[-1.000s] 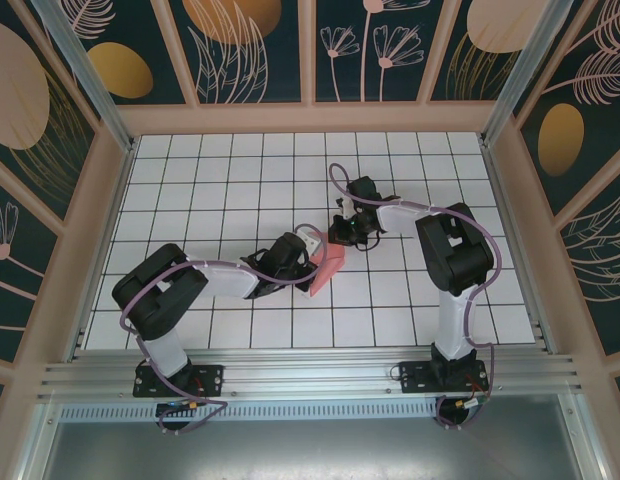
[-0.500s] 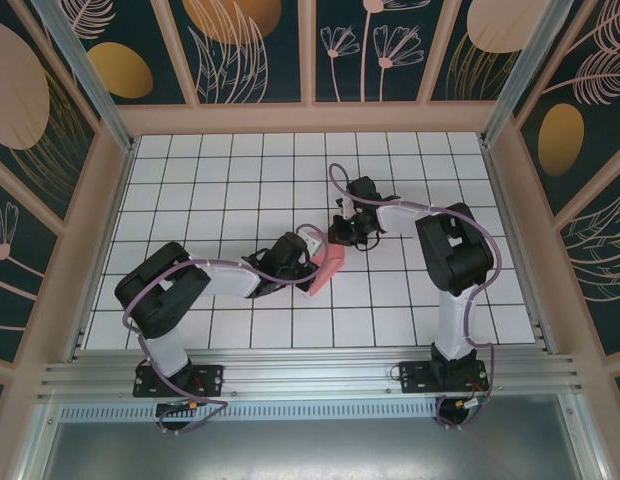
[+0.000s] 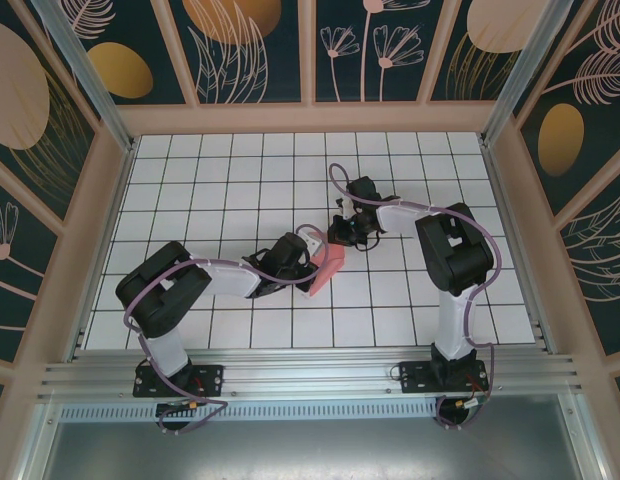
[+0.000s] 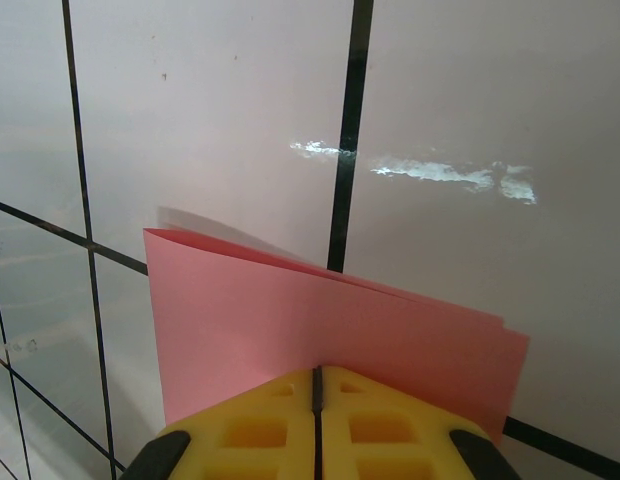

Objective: Fold a paper plane with a square sheet of paper (pick it up from the middle)
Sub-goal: Third fold the triangle at the center of the table.

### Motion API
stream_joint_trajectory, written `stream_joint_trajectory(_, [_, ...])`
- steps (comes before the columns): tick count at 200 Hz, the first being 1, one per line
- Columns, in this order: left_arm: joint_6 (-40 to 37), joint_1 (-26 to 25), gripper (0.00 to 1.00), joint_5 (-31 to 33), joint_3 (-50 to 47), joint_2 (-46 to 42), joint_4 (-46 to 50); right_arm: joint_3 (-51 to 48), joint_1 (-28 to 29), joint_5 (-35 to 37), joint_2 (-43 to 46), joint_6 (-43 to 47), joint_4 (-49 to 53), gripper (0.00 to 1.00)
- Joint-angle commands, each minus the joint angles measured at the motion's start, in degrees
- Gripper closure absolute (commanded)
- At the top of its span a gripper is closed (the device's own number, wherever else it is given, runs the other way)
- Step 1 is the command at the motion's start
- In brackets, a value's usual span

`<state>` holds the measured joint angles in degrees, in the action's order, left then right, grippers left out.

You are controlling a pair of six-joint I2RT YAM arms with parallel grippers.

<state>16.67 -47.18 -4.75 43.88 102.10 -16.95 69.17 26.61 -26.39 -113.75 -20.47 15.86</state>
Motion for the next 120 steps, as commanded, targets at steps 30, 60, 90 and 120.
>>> stream_joint_trajectory(30, [1.87, 0.43, 1.00, -3.30, -0.63, -1.67, -1.16, -0.23, 0.81, 0.75, -1.58, -0.80, 1.99, 0.91])
stream_joint_trajectory(60, [1.68, 0.50, 1.00, -2.68, -0.73, -1.04, -1.00, -0.27, 0.82, 0.88, -1.64, -0.90, 1.91, 0.91])
stream_joint_trajectory(90, [0.61, 0.48, 1.00, -0.11, -0.92, -0.85, -0.82, -0.32, 0.84, 0.82, -1.55, -0.89, 1.97, 0.91])
stream_joint_trajectory(120, [0.25, 0.49, 1.00, -0.27, -0.70, -0.16, -0.63, -0.35, 0.83, 0.82, -1.57, -0.89, 1.90, 0.91])
